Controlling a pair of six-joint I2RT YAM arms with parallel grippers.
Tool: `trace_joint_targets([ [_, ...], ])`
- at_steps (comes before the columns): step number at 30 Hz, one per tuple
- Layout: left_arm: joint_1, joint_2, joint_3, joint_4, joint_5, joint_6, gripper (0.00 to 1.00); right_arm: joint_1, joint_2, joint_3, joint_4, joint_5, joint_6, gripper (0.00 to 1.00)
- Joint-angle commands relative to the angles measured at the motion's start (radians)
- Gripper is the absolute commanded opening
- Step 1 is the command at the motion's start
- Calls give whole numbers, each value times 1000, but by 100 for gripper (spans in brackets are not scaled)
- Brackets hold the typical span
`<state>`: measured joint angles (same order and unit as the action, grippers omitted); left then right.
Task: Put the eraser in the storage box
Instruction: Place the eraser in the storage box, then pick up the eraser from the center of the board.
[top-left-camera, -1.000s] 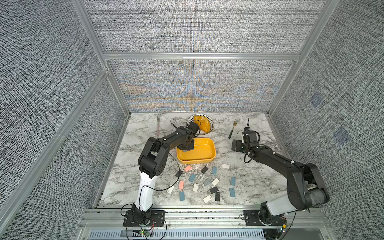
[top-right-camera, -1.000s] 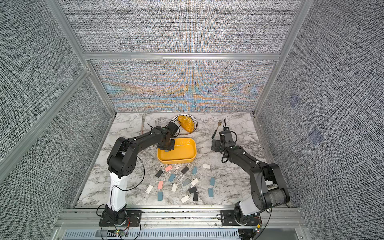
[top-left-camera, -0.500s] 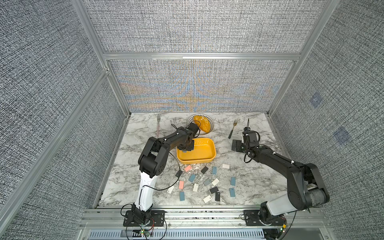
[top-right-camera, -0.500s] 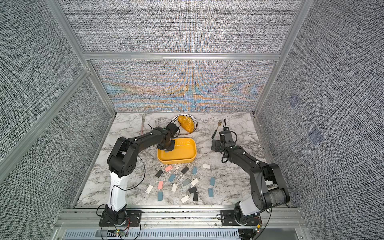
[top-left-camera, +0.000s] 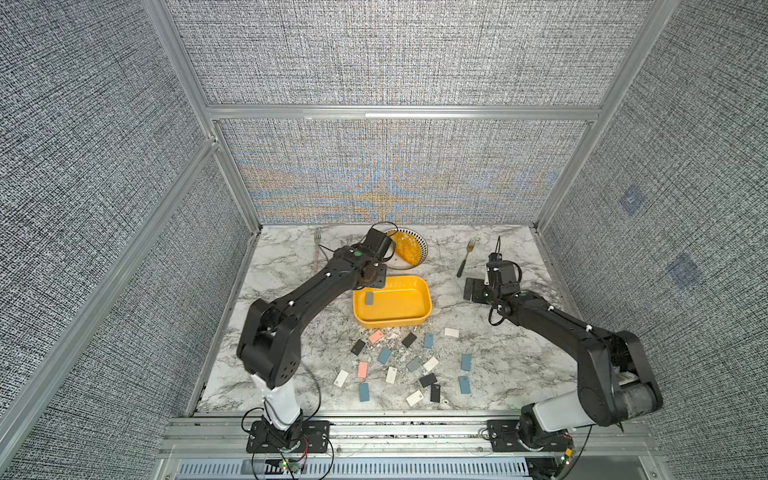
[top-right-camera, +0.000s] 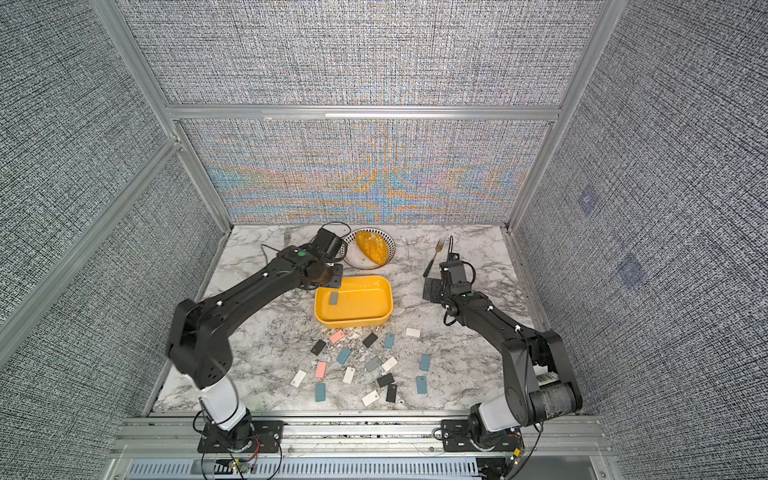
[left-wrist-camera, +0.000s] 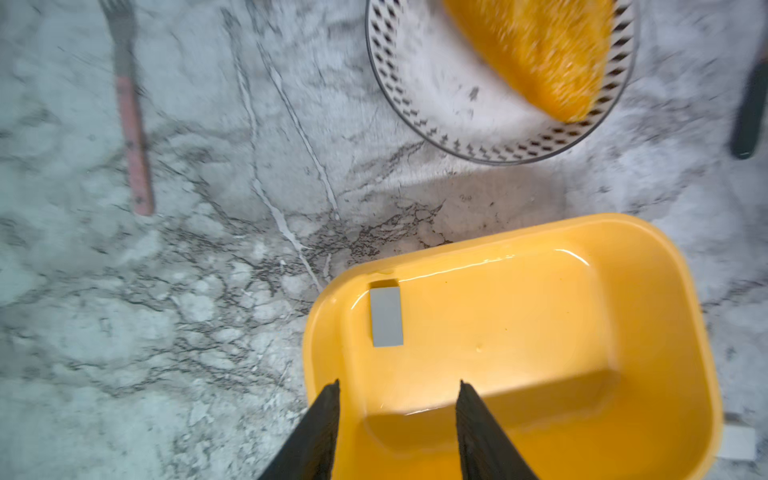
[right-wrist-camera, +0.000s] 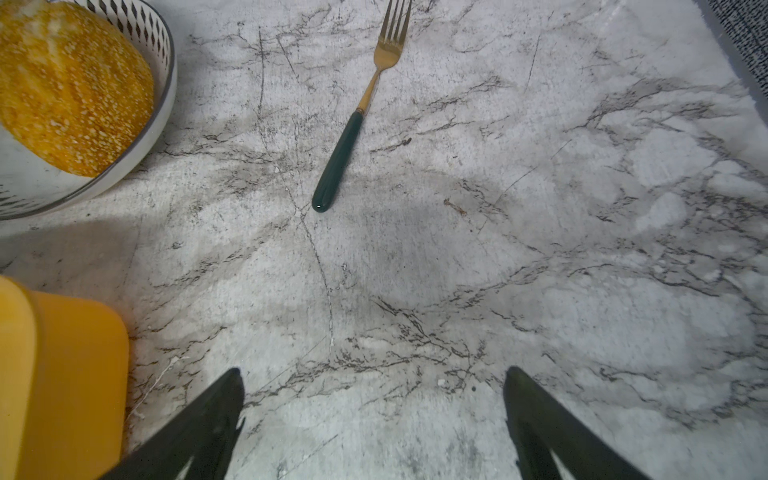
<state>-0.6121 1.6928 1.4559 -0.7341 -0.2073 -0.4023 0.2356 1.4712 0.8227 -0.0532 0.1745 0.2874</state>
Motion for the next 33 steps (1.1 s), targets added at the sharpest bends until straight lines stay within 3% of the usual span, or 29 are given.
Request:
trace_joint_targets([
  [1, -3, -153, -118, -24, 10, 104, 53, 1, 0, -6, 8, -8, -4, 98],
  [5, -14, -344, -286, -37, 80, 154, 58, 15, 20, 0, 11, -14, -2, 98],
  [10, -21, -461, -455, -28, 173, 134, 68, 40, 44, 14, 3, -3, -4, 98],
  [23, -132, -321, -591, 64, 146, 7, 70, 57, 50, 18, 1, 3, 1, 98],
  [33, -156, -240, -635, 110, 139, -24, 68, 67, 54, 16, 8, 1, 13, 98],
])
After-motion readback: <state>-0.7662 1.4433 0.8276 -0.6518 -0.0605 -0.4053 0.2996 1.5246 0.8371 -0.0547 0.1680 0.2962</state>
